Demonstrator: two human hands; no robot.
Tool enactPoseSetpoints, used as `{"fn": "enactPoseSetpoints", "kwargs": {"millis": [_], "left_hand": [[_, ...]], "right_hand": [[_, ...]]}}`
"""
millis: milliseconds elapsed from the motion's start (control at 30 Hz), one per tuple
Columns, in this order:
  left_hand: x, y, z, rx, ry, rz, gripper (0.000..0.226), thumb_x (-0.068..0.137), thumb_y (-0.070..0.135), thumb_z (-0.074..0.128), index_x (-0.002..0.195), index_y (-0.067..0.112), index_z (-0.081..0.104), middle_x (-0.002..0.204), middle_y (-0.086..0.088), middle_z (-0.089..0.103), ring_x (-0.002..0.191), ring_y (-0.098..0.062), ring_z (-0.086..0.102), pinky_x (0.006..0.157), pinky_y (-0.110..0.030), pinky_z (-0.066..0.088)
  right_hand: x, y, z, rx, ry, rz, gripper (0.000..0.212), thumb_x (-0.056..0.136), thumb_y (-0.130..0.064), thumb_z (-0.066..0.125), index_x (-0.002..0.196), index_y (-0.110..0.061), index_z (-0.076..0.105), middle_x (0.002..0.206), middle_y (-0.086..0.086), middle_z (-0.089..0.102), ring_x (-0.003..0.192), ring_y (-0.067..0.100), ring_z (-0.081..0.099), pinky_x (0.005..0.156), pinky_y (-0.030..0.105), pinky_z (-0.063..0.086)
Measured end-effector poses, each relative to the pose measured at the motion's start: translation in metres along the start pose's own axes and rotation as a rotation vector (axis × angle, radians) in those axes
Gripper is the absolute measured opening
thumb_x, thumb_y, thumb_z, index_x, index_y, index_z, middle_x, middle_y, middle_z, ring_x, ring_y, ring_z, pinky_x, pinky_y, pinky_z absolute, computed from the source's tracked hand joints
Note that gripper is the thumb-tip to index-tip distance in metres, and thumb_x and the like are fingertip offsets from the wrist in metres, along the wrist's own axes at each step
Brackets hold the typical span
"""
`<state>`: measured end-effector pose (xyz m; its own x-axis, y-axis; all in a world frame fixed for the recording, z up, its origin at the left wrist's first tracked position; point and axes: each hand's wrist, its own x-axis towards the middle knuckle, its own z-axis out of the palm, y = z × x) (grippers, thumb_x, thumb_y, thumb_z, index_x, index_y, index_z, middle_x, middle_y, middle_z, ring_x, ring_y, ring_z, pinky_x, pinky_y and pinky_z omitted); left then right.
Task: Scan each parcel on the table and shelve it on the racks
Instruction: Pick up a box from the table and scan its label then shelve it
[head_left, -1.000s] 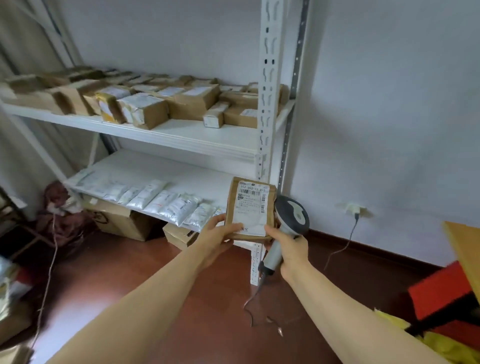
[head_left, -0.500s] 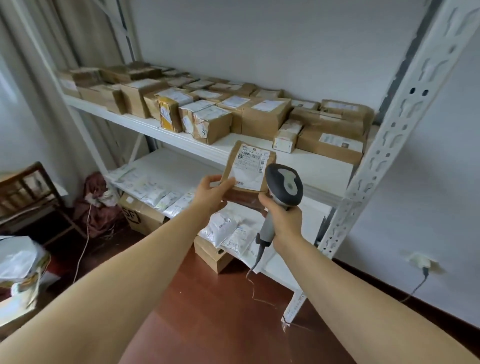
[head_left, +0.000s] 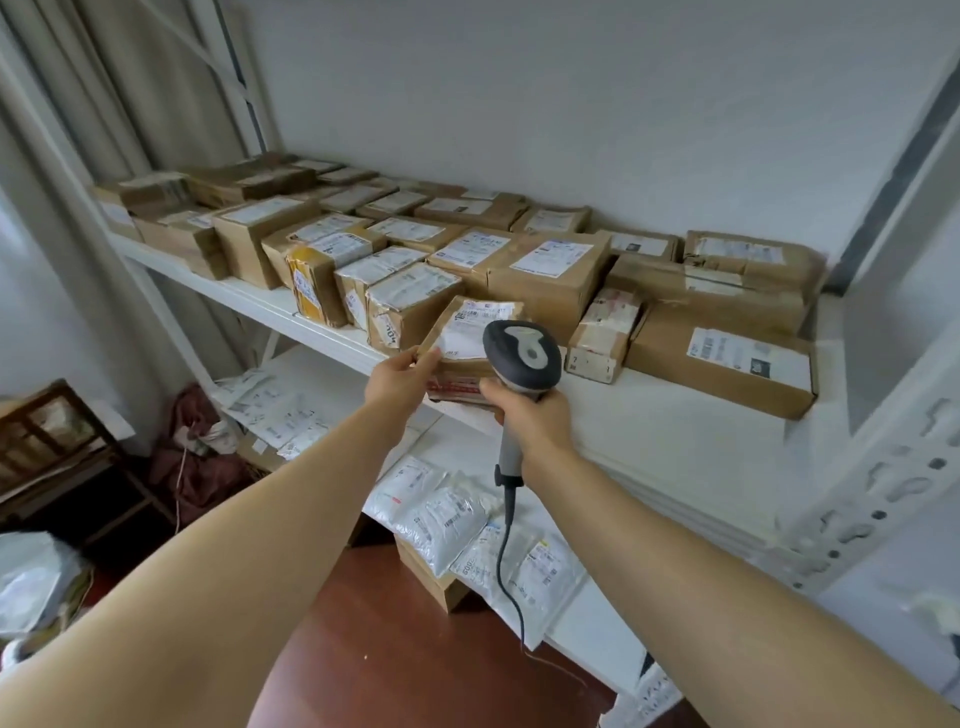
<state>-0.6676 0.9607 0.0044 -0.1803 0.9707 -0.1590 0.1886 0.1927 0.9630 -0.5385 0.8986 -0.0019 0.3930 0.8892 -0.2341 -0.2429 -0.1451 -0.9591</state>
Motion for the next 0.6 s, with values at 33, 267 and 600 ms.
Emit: {"fn": "enactPoseSetpoints", "kwargs": {"millis": [33,267,600], "left_hand": [[0.006,0.002,0.003,-0.008,0.015,0.000,0.041,0.093,0.038,0.060,0.126,0.013,0.061,0.101,-0.002,0.062,0.088,-0.019,0.059,0.095,-0.040,0.052],[0.010,-0.004,0.013,-0.093,0.069,-0.055,0.045,0.091,0.033,0.060,0.129,0.010,0.053,0.118,-0.009,0.062,0.112,-0.028,0.059,0.100,-0.043,0.048],[-0.102,-0.044,0.031,0.015,-0.244,-0.084,0.051,0.093,0.019,0.059,0.140,0.005,0.044,0.097,-0.007,0.058,0.088,-0.025,0.057,0.097,-0.045,0.050]], "right_hand": [[0.006,-0.002,0.003,0.004,-0.001,0.013,0.022,0.078,-0.013,0.077,0.098,-0.009,0.067,0.079,-0.003,0.066,0.084,0.018,0.062,0.079,0.029,0.048],[0.016,-0.001,0.006,-0.015,-0.038,0.059,0.028,0.077,-0.017,0.080,0.099,-0.016,0.062,0.099,0.000,0.066,0.104,0.024,0.063,0.096,0.036,0.049],[-0.089,0.047,-0.075,0.039,0.172,0.087,0.027,0.078,-0.011,0.078,0.103,-0.008,0.065,0.094,0.003,0.070,0.097,0.025,0.067,0.091,0.038,0.053]]}}
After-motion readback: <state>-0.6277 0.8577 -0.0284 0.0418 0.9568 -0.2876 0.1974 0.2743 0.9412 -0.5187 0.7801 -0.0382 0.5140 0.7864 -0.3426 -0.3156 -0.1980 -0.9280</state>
